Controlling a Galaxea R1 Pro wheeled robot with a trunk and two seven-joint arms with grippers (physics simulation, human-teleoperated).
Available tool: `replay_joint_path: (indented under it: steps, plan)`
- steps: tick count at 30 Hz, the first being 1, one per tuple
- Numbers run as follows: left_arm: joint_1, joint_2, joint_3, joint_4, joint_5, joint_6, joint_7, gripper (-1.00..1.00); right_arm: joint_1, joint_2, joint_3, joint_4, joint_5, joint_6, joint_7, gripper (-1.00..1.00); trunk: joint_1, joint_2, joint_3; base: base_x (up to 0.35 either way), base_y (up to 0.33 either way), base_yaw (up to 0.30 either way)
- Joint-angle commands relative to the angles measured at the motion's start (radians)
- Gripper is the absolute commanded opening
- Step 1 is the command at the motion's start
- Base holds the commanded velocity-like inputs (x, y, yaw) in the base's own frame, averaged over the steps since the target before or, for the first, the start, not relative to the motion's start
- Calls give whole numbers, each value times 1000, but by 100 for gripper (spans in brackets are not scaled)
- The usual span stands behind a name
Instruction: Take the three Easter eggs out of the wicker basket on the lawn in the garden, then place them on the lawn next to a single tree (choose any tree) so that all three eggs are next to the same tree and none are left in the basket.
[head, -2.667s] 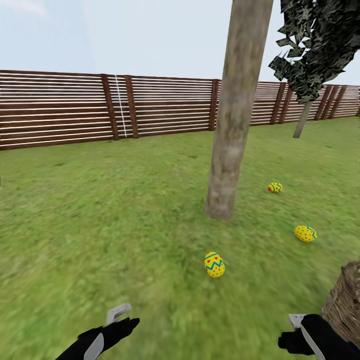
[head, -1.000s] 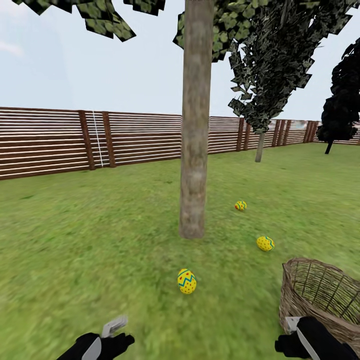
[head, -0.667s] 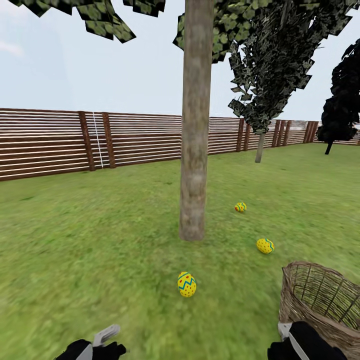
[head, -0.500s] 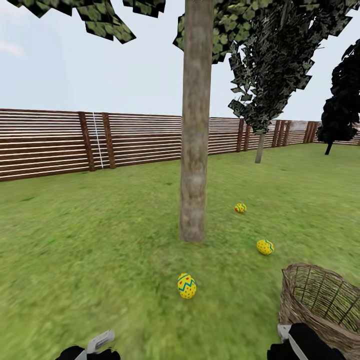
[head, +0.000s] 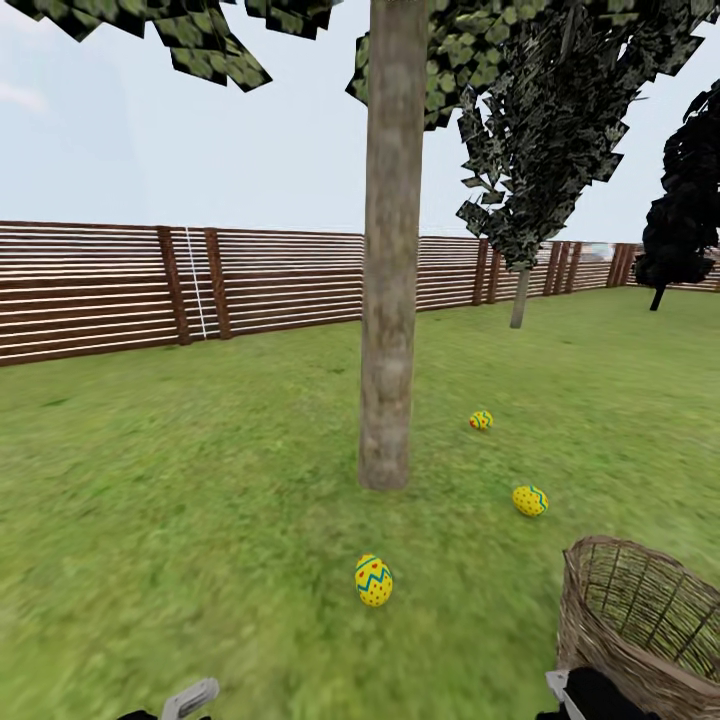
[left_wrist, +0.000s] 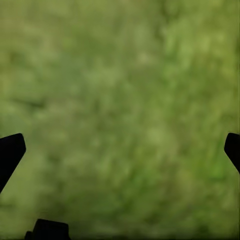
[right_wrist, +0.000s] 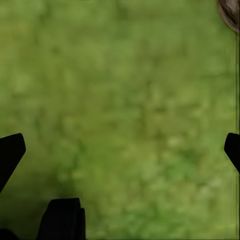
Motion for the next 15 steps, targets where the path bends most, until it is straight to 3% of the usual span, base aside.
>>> replay_joint_path:
  steps: [1,15]
  plan:
    - [0,1,8,0,2,8,-2,100,0,4,4,5,8,-3,-11,100,-4,7,2,0,0,0]
    - [0,0,6,109,1,15,-18,100,0,13,2,99,1,-46,-34,100,-58,105,46,0,0,0]
